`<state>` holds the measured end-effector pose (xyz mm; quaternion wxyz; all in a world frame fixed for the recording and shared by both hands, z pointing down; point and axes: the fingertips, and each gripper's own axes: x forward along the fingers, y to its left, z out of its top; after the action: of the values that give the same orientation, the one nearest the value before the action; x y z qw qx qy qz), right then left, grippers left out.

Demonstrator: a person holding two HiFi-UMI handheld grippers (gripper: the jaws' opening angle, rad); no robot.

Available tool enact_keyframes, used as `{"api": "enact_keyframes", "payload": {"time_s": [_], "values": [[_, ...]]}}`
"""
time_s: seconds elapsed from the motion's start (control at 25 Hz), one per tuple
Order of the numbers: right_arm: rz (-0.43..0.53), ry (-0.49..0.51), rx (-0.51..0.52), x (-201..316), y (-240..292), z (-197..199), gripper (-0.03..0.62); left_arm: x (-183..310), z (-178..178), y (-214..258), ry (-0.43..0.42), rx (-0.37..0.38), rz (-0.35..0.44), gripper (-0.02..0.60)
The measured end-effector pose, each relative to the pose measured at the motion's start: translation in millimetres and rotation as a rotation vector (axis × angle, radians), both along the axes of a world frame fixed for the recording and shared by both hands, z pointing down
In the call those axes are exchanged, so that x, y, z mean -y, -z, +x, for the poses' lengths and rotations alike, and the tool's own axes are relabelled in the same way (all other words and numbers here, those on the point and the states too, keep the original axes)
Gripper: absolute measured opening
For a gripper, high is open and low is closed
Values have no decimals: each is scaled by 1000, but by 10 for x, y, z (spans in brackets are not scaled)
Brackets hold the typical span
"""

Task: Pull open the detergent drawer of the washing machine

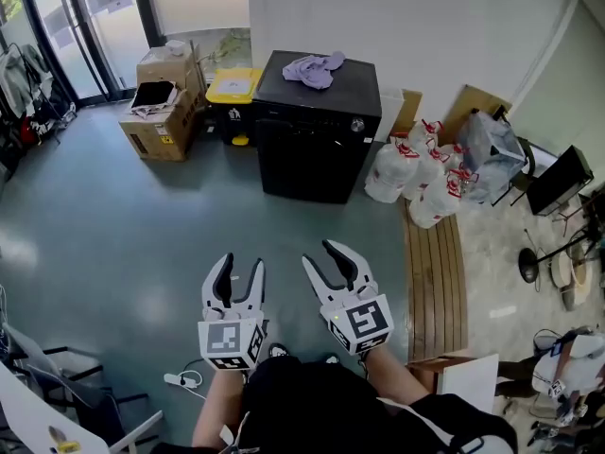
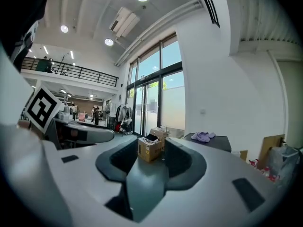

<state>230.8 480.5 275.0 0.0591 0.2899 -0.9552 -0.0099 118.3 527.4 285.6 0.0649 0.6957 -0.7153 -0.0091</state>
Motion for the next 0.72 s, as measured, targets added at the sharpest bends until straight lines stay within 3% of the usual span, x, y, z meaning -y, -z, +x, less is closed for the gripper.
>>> {"api": "enact_keyframes", "payload": {"time_s": [0.12, 0.32, 0.72], "values": [[-4, -18, -12, 25, -74, -167, 215, 16, -149, -20, -51, -23, 12, 243], [-31, -50, -34, 118, -162, -356, 236, 85, -343, -58, -108, -62, 14, 249], [-59, -68, -52, 402, -342, -531, 238, 365, -552, -234, -100, -74, -11, 249]]}}
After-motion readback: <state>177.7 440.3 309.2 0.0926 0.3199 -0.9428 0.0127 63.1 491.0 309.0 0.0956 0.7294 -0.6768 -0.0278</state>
